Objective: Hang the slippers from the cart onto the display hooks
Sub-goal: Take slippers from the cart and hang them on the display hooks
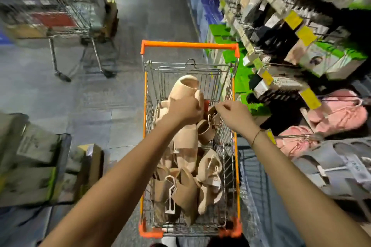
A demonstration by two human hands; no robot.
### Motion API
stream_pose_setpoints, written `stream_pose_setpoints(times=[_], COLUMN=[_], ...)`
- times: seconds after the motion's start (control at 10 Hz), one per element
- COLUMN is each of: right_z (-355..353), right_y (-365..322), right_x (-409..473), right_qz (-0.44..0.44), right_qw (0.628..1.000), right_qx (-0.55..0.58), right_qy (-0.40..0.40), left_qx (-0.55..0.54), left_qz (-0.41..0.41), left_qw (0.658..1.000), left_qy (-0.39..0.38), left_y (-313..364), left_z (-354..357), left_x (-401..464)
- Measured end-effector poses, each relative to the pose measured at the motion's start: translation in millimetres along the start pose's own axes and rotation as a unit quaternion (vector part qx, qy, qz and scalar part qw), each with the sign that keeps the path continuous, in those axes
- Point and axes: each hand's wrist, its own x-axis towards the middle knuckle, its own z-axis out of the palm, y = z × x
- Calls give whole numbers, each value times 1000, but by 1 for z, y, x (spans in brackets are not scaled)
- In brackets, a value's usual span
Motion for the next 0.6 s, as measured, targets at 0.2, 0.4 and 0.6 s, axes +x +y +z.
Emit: stream_pose_setpoints(times=[0.2,0.4,0.6], right_z=[62,126,163], right_y=[29,68,87], right_x=[82,181,254], right_qz=[19,47,34], right_qw=[996,991,992], right_qx=[51,63,83], right_qy=[-75,-111,-87], left_qx=[2,14,11], left_qz=[-59,-86,-105], left_qw=[998,996,994], left_qy=[-1,-22,33], left_y=[-32,-58,-89], left_z=[50,100,133], left_x=[72,170,249])
